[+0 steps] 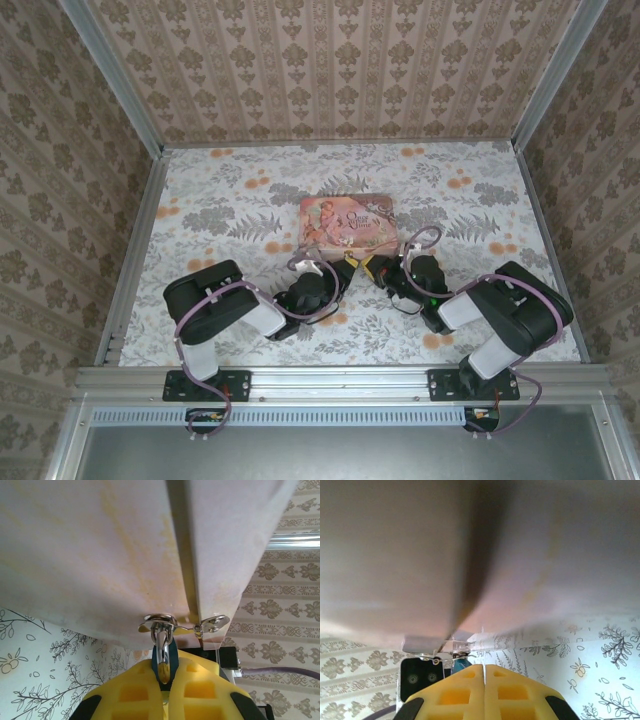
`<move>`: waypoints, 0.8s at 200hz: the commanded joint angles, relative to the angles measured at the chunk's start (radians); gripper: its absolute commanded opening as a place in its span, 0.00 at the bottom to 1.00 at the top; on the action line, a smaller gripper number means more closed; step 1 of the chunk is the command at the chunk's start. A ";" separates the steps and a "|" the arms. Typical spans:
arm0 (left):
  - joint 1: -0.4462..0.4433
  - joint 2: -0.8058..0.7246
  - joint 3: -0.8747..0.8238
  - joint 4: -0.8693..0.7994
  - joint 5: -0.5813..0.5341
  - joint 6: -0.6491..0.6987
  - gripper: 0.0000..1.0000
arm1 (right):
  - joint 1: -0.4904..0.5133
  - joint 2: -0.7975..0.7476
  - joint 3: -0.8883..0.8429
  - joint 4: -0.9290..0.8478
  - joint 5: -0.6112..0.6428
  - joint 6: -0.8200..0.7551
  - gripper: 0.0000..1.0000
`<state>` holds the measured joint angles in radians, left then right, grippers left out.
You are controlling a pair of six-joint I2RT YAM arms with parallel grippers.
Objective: Unlock a padlock with a key
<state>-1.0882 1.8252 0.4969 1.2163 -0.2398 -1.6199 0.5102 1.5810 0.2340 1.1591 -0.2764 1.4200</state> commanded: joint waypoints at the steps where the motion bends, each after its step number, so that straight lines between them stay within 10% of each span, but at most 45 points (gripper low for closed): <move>1: -0.061 0.031 0.053 0.091 0.168 0.009 0.00 | 0.032 -0.033 0.054 -0.034 -0.128 -0.148 0.00; 33: -0.061 0.092 0.072 0.095 0.176 -0.007 0.00 | 0.064 0.083 0.133 0.190 -0.205 0.015 0.00; 160: -0.035 0.119 0.046 0.097 0.138 0.035 0.00 | 0.113 0.187 0.223 0.179 -0.127 0.087 0.00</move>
<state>-1.0752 1.9316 0.5091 1.2617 -0.3611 -1.6333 0.5446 1.7721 0.3676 1.1454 -0.2310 1.5036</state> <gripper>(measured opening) 0.056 0.067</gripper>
